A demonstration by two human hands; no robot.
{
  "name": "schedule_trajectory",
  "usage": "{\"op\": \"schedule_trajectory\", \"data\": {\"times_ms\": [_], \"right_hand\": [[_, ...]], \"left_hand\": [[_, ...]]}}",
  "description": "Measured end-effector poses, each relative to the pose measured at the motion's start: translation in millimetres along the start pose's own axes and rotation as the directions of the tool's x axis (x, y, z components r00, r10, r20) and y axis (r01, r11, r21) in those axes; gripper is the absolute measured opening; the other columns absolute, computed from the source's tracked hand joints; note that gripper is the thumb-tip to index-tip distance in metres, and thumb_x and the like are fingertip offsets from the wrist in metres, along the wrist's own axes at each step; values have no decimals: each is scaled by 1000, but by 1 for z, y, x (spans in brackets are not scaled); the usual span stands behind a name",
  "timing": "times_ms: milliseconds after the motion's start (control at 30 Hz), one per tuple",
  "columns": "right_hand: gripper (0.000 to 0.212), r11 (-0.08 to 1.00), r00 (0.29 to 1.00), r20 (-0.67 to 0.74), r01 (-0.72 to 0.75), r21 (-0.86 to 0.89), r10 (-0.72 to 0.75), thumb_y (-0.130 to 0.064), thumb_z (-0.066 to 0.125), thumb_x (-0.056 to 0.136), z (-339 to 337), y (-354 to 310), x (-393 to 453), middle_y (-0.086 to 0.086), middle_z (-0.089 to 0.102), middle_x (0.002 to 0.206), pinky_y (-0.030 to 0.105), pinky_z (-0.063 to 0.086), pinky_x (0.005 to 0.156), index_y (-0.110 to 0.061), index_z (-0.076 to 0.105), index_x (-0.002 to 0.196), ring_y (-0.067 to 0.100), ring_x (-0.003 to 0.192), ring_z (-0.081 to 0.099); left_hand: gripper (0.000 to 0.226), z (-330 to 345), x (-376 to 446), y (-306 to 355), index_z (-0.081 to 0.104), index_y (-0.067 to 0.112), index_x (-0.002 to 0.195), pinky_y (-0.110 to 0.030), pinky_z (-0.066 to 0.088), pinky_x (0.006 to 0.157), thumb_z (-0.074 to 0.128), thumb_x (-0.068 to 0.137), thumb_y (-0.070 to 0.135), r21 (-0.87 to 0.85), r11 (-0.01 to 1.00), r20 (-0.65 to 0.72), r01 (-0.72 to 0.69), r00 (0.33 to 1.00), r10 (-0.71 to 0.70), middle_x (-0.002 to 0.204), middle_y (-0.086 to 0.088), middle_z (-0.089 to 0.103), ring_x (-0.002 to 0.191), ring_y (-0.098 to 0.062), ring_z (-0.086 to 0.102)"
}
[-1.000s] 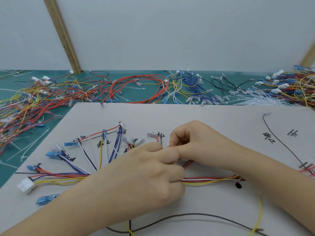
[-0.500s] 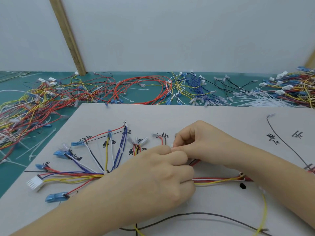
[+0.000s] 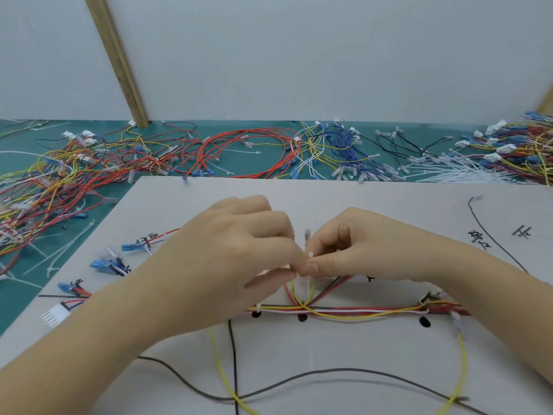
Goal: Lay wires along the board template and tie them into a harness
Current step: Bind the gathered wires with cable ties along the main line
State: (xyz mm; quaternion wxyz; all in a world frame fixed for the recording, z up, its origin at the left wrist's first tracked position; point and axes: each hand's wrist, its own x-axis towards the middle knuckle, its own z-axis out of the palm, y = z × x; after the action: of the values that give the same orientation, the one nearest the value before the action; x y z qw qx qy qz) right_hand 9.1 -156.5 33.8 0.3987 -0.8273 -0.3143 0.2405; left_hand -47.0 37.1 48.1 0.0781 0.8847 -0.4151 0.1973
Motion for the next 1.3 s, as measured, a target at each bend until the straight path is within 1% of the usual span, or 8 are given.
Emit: {"op": "schedule_trajectory", "data": {"times_ms": [133, 233, 400, 567, 733, 900, 1100, 1300], "right_hand": [[14, 998, 999, -21, 29, -59, -30, -21, 67, 81, 2, -1, -1, -4, 51, 52, 18, 31, 50, -17, 70, 68, 5, 51, 38], [12, 996, 1000, -5, 26, -80, -27, -20, 67, 79, 2, -1, 0, 11, 61, 63, 31, 38, 57, -13, 72, 70, 10, 58, 46], [34, 998, 998, 33, 46, -29, -46, -8, 62, 75, 7, -6, -1, -13, 49, 45, 7, 32, 49, -29, 60, 48, -4, 46, 41], [29, 998, 999, 22, 36, -49, -35, -17, 50, 65, 10, -10, -1, -14, 46, 43, 4, 29, 46, -35, 59, 44, -4, 44, 39], [36, 999, 999, 26, 36, 14, -36, 5, 59, 73, 6, -6, -2, -13, 51, 46, 6, 34, 48, -25, 62, 54, -5, 46, 42], [35, 997, 999, 19, 49, -61, -48, 1, 65, 72, 8, -7, -3, -14, 54, 46, 6, 33, 49, -29, 62, 53, -6, 47, 42], [4, 997, 999, -8, 33, -64, -34, -13, 73, 73, 10, -6, -3, -3, 72, 69, 15, 47, 61, -16, 74, 72, -1, 57, 56], [13, 998, 999, 8, 42, -44, -42, -11, 71, 74, 10, -4, -2, -2, 72, 69, 13, 47, 58, -23, 73, 69, -1, 58, 58]], "left_hand": [[18, 9, -2, 8, 69, 32, 76, -30, 41, 60, 53, 82, 24, 122, 980, 55, -158, 987, 153, 80, 10, 62, 73, -17, 55], [18, 15, -3, 12, 68, 32, 76, -28, 37, 63, 59, 76, 16, 171, 958, 73, -232, 972, 222, 84, 11, 63, 76, -16, 54], [27, 17, 2, 22, 62, 26, 64, -26, 42, 61, 50, 82, 10, 229, 937, 77, -264, 964, 253, 75, 12, 62, 74, -14, 58], [34, 17, 7, 27, 57, 25, 62, -25, 39, 60, 42, 87, 8, 248, 926, 73, -284, 959, 275, 70, 10, 58, 71, -13, 57], [10, 21, 4, 31, 58, 23, 65, -26, 40, 59, 53, 72, 19, 106, 986, 122, -130, 986, 116, 72, 9, 60, 70, -16, 55], [8, 15, 1, 36, 57, 20, 68, -28, 35, 59, 49, 70, 22, -108, 994, 201, -18, 979, 40, 71, 7, 58, 69, -18, 49], [9, 20, -5, 35, 60, 18, 73, -26, 42, 55, 52, 75, 21, -292, 956, 162, 41, 987, 7, 66, 7, 56, 62, -11, 48], [17, 28, -7, 46, 52, 31, 84, -4, 33, 46, 51, 68, 32, -484, 793, 115, 370, 925, -361, 48, 24, 42, 52, 2, 45]]}}
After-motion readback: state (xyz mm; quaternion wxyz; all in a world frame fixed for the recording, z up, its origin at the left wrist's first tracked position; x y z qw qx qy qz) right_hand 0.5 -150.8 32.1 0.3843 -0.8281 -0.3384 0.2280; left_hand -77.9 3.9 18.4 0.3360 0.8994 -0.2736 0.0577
